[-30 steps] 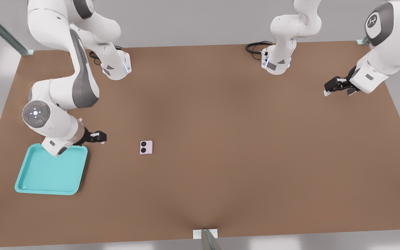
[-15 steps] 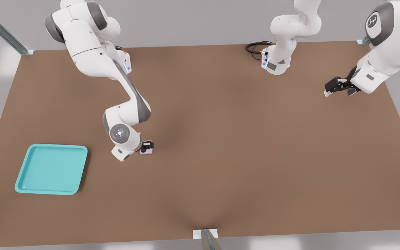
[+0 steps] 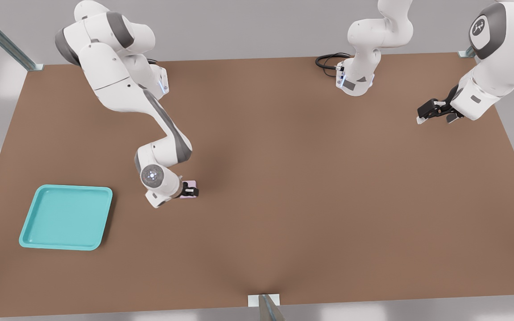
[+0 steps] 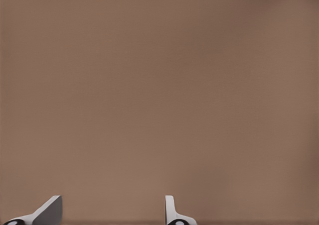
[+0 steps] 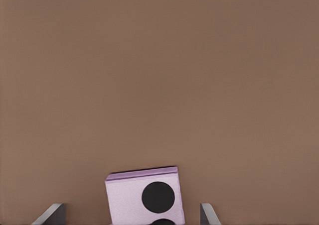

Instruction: Keep left arm still and place phone on the tray with right arm

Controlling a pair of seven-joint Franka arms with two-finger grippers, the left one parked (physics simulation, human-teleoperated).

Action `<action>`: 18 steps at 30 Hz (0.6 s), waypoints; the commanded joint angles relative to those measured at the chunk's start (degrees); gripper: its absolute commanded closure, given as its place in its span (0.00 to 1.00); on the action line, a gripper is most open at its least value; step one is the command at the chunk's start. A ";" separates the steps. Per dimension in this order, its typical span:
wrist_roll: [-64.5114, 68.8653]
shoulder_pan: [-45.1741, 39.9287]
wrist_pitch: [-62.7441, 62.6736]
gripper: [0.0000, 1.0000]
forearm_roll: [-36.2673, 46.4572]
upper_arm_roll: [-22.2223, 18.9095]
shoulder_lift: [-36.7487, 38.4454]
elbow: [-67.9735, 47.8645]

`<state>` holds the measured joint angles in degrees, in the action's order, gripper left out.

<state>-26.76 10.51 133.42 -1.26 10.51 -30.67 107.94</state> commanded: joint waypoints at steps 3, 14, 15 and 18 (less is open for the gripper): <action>-0.75 0.30 2.98 0.00 -2.69 0.13 -1.24 -0.01; -1.19 0.48 4.39 0.00 -7.01 0.04 -4.05 -0.27; -1.28 0.57 4.04 0.00 -7.01 0.04 -3.53 -0.01; -1.98 0.65 3.95 0.00 -7.01 0.56 -3.44 0.78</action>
<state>-27.69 11.14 137.31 -8.12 11.02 -34.16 108.71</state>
